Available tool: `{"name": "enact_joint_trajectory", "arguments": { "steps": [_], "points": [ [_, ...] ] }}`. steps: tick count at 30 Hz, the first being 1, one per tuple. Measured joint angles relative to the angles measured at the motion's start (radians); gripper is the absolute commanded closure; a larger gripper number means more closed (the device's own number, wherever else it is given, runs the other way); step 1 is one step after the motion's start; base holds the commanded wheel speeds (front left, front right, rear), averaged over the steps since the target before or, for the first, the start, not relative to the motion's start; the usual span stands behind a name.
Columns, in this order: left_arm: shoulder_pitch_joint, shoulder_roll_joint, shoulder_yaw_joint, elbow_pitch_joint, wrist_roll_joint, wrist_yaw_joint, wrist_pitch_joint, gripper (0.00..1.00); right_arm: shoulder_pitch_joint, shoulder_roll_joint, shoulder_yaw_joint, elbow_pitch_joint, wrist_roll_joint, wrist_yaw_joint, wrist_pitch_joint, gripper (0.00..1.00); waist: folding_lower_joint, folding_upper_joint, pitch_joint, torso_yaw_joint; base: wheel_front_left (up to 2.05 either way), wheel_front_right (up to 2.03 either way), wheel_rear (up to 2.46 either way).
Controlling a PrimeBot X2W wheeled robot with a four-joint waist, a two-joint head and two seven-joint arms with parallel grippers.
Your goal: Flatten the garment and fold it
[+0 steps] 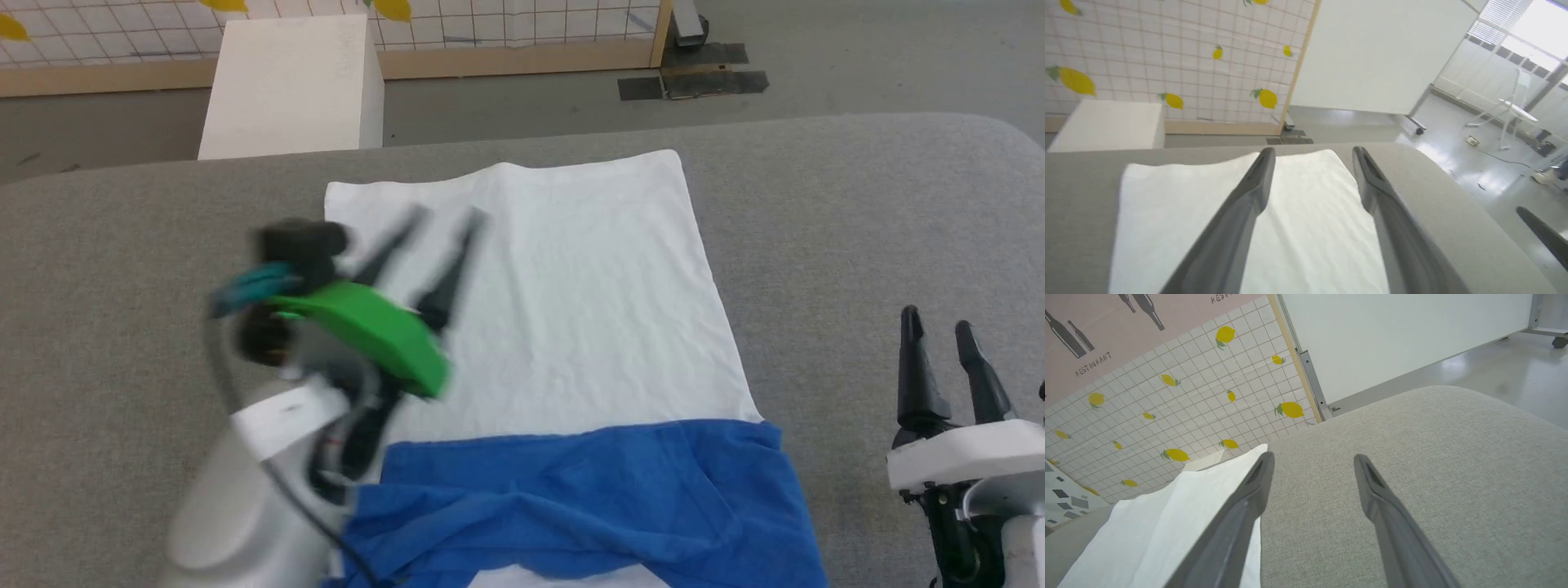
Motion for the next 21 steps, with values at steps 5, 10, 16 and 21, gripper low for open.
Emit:
{"name": "enact_joint_trajectory", "arguments": {
  "steps": [5, 10, 16, 21],
  "points": [
    [0.020, 0.106, 0.115, 0.067, 0.167, 0.077, -0.319, 0.00, -0.008, 0.000, 0.025, 0.004, -0.004, 0.000, 0.065, 0.00, 0.0000, 0.0000, 0.001, -0.001, 0.00, 0.00, 0.00],
    [0.081, 0.110, 0.178, 0.122, 0.185, 0.108, -0.393, 0.00, -0.074, 0.000, 0.032, 0.030, -0.025, 0.000, 0.179, 0.00, 0.0000, 0.0000, 0.019, 0.000, 0.00, 0.00, 0.00],
    [0.094, 0.102, 0.209, 0.065, 0.192, 0.115, -0.402, 0.00, -0.319, -0.001, 0.011, 0.098, -0.111, 0.000, 0.442, 0.00, 0.0000, 0.0000, 0.076, 0.008, 0.00, 0.00, 0.00],
    [0.082, 0.100, 0.241, 0.003, 0.193, 0.119, -0.403, 0.00, -0.593, -0.007, 0.020, 0.154, -0.214, 0.000, 0.652, 0.00, 0.0001, 0.0000, 0.158, 0.028, 0.00, 0.00, 0.00]
  ]
}}
